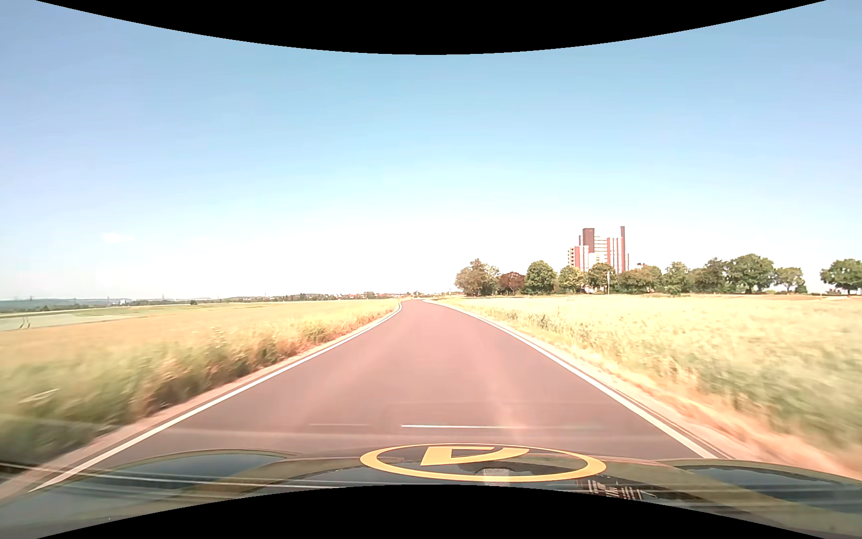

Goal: Follow the waypoints while adhering to traffic rules and regulations

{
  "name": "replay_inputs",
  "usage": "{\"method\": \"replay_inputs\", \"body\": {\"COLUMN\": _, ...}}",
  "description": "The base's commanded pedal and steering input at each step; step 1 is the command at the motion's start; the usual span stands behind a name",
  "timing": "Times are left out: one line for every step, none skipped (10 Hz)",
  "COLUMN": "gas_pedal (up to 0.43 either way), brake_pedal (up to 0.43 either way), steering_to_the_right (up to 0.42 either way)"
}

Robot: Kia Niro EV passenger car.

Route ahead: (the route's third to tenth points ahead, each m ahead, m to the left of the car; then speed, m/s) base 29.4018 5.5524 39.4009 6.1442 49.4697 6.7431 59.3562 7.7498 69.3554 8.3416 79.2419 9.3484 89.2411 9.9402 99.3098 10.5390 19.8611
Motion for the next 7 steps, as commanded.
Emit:
{"method": "replay_inputs", "body": {"gas_pedal": 0.157, "brake_pedal": 0.000, "steering_to_the_right": -0.016}}
{"method": "replay_inputs", "body": {"gas_pedal": 0.150, "brake_pedal": 0.000, "steering_to_the_right": -0.015}}
{"method": "replay_inputs", "body": {"gas_pedal": 0.150, "brake_pedal": 0.000, "steering_to_the_right": -0.015}}
{"method": "replay_inputs", "body": {"gas_pedal": 0.150, "brake_pedal": 0.000, "steering_to_the_right": -0.015}}
{"method": "replay_inputs", "body": {"gas_pedal": 0.157, "brake_pedal": 0.000, "steering_to_the_right": -0.014}}
{"method": "replay_inputs", "body": {"gas_pedal": 0.157, "brake_pedal": 0.000, "steering_to_the_right": -0.014}}
{"method": "replay_inputs", "body": {"gas_pedal": 0.157, "brake_pedal": 0.000, "steering_to_the_right": -0.014}}
